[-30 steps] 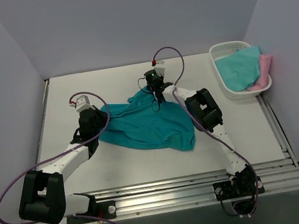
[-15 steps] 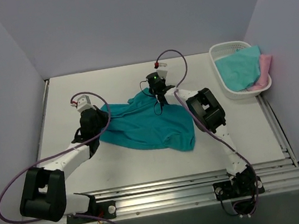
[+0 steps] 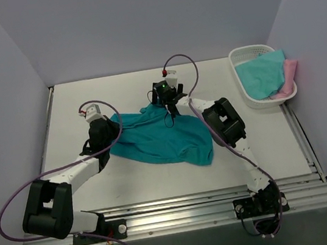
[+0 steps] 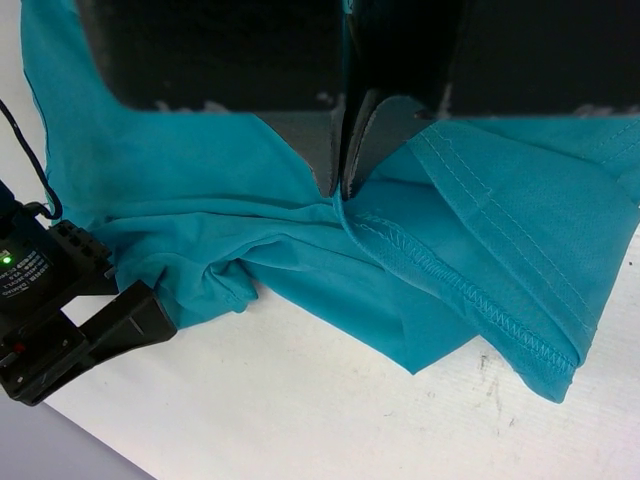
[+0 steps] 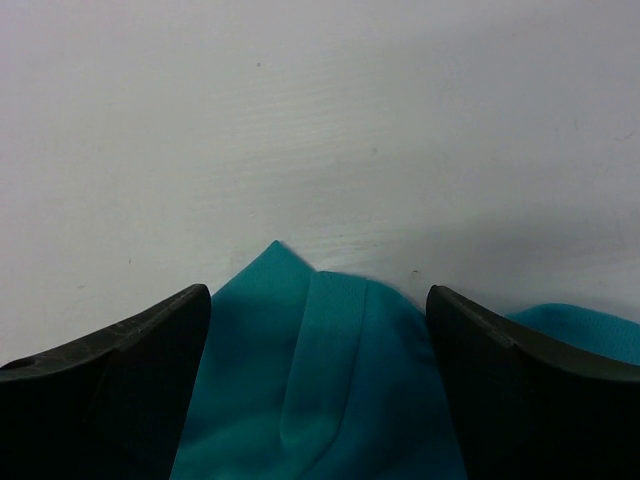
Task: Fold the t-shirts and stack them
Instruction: Flatten the tshirt out
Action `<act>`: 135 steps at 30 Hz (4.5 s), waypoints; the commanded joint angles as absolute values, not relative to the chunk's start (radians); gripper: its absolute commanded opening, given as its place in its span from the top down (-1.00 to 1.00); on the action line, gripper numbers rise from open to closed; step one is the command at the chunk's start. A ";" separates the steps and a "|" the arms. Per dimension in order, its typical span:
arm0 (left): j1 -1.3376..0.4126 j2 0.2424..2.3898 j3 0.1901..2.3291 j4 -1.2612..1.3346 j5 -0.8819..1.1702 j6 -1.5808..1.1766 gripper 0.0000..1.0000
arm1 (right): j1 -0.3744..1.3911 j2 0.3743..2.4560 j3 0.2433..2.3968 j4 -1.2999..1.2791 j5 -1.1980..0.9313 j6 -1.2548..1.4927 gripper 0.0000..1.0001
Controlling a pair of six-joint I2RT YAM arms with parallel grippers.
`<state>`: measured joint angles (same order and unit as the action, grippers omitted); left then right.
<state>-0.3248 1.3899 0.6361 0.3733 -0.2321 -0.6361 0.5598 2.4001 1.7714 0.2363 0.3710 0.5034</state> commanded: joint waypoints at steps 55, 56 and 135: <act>-0.433 0.451 1.319 -0.485 -0.247 -0.454 0.95 | 0.830 0.776 1.511 -0.264 0.730 0.358 1.00; -0.433 0.449 1.333 -0.480 -0.239 -0.450 0.95 | 0.828 0.779 1.558 -0.267 0.724 0.345 1.00; -0.081 2.050 1.510 0.420 -0.020 -0.547 0.04 | 0.225 2.133 1.687 0.428 0.256 0.499 -1.00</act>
<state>-0.1146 1.9320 1.2896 0.4652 0.0021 -0.5186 0.2348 2.0762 1.5066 0.4252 0.1608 0.5266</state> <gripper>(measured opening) 0.369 0.967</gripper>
